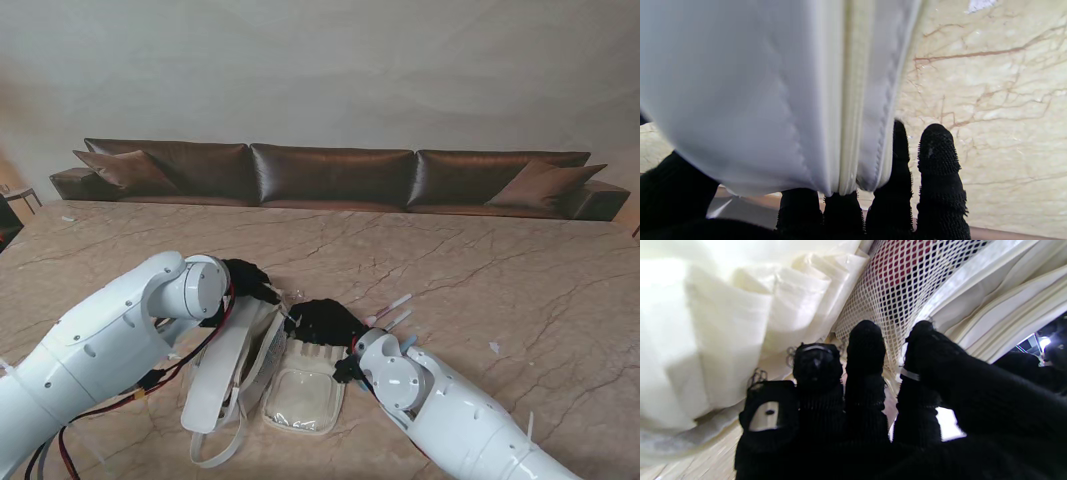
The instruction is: Pack the cosmetics bag
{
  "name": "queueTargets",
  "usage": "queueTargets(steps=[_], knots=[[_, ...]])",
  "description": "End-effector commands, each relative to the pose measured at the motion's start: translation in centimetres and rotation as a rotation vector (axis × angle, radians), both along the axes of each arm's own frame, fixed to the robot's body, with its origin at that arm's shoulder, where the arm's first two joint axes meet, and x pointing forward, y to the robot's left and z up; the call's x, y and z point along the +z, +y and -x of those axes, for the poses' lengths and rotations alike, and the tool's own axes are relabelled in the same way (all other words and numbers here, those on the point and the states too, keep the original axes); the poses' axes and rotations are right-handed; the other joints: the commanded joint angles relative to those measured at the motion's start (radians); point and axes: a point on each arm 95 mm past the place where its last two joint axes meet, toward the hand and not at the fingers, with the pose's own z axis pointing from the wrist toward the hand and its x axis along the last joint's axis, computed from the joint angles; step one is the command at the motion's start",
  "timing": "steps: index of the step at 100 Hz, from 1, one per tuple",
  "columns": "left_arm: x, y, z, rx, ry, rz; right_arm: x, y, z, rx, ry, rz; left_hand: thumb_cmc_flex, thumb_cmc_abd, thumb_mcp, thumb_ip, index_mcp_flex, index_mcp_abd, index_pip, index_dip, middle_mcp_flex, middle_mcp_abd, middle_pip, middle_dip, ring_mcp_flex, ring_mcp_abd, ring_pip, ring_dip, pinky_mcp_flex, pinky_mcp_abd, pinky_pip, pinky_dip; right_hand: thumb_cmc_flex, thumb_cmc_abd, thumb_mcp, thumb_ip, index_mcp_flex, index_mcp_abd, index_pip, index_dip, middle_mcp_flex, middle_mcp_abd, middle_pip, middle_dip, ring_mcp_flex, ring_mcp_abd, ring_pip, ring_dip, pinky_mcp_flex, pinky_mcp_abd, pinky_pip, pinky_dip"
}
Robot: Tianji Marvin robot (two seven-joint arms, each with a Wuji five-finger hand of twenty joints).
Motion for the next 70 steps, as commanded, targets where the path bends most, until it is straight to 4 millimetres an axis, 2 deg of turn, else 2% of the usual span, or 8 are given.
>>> queueTargets(steps=[1, 9, 19, 28, 40, 48, 56, 70], knots=[[-0.7, -0.5, 0.4, -0.009, 0.028, 0.012, -0.2, 0.1, 0.1, 0.002, 0.001, 0.0, 0.0, 0.059, -0.024, 0.035, 0.087, 0.027, 0.185, 0.098, -0.063, 0.023, -0.091, -0.129, -0.086, -0.031, -0.124, -0.12, -0.082, 0.052, -0.081, 0.059, 0.03, 0.022, 0.004, 0.005, 0.059, -0.057, 0.086, 0.009, 0.019, -0.011, 0.006, 0.0, 0.011, -0.005, 0.03, -0.007, 0.01, -0.024, 0.053, 0.01], [-0.7, -0.8, 0.2, -0.029, 0.029, 0.009, -0.1, 0.1, 0.0, -0.005, -0.003, -0.004, 0.035, 0.037, 0.002, 0.004, 0.08, 0.016, 0.343, 0.227, -0.037, 0.024, -0.111, -0.207, -0.043, -0.028, -0.146, -0.179, -0.045, 0.045, -0.089, 0.074, 0.031, 0.022, 0.005, 0.006, 0.059, -0.06, 0.086, 0.009, 0.019, -0.013, 0.006, 0.0, 0.011, -0.006, 0.031, -0.008, 0.01, -0.024, 0.053, 0.01], [-1.0, -0.9, -0.1, -0.042, 0.027, 0.018, 0.0, 0.1, -0.3, -0.022, -0.007, -0.013, 0.076, -0.002, 0.067, -0.04, 0.089, 0.013, 0.579, 0.423, 0.076, 0.035, -0.041, -0.197, 0.088, -0.007, -0.041, -0.132, 0.075, 0.023, 0.001, 0.076, 0.03, 0.023, 0.003, 0.005, 0.059, -0.058, 0.087, 0.01, 0.018, -0.012, 0.006, 0.0, 0.011, -0.005, 0.032, -0.008, 0.01, -0.024, 0.053, 0.009], [-1.4, -0.9, -0.4, -0.041, 0.001, 0.029, 0.0, 0.1, -0.5, -0.042, -0.009, -0.023, 0.093, -0.007, 0.167, -0.055, 0.141, 0.04, 0.736, 0.58, 0.255, 0.052, 0.068, -0.131, 0.274, 0.006, 0.13, -0.055, 0.265, -0.011, 0.176, -0.028, 0.033, 0.026, 0.002, 0.004, 0.058, -0.057, 0.087, 0.01, 0.017, -0.011, 0.008, 0.0, 0.011, -0.005, 0.033, -0.008, 0.01, -0.024, 0.053, 0.009], [-1.9, -0.8, -0.7, -0.031, -0.014, 0.061, 0.0, 0.3, -0.9, -0.06, -0.01, -0.034, 0.127, -0.028, 0.226, -0.065, 0.2, 0.12, 0.79, 0.62, 0.535, 0.057, 0.24, -0.001, 0.611, -0.008, 0.384, -0.02, 0.613, -0.061, 0.409, -0.201, 0.037, 0.029, -0.004, 0.002, 0.058, -0.056, 0.089, 0.013, 0.015, -0.01, 0.012, 0.003, 0.011, -0.004, 0.038, -0.007, 0.006, -0.022, 0.055, 0.01], [-2.0, -0.6, -0.7, -0.012, -0.006, 0.077, 0.1, 0.4, -1.1, -0.064, -0.014, -0.036, 0.173, -0.013, 0.173, -0.099, 0.141, 0.062, 0.748, 0.655, 0.574, 0.065, 0.265, 0.059, 0.693, -0.015, 0.42, -0.008, 0.693, -0.075, 0.451, -0.224, 0.037, 0.031, -0.007, 0.002, 0.054, -0.056, 0.092, 0.019, 0.014, -0.01, 0.014, 0.004, 0.01, -0.006, 0.041, -0.007, 0.006, -0.022, 0.056, 0.011], [-2.0, -0.3, -0.8, 0.009, -0.001, 0.094, 0.3, 0.4, -1.3, -0.066, -0.019, -0.037, 0.288, -0.047, 0.101, -0.117, 0.061, -0.034, 0.589, 0.588, 0.549, 0.074, 0.241, 0.065, 0.677, -0.003, 0.375, -0.002, 0.687, -0.057, 0.415, -0.235, 0.038, 0.033, -0.008, 0.002, 0.052, -0.056, 0.093, 0.023, 0.013, -0.011, 0.016, 0.005, 0.011, -0.006, 0.042, -0.006, 0.006, -0.023, 0.057, 0.011], [-1.8, 0.5, -0.7, 0.018, 0.009, 0.11, 0.4, 0.6, -1.4, -0.062, -0.025, -0.039, 0.38, -0.04, 0.08, -0.127, 0.017, 0.047, 0.452, 0.26, 0.475, 0.055, 0.202, 0.163, 0.565, 0.001, 0.293, 0.043, 0.567, -0.041, 0.326, -0.182, 0.038, 0.034, -0.009, 0.002, 0.053, -0.055, 0.091, 0.025, 0.013, -0.011, 0.019, 0.005, 0.011, -0.006, 0.046, -0.006, 0.007, -0.023, 0.058, 0.012]])
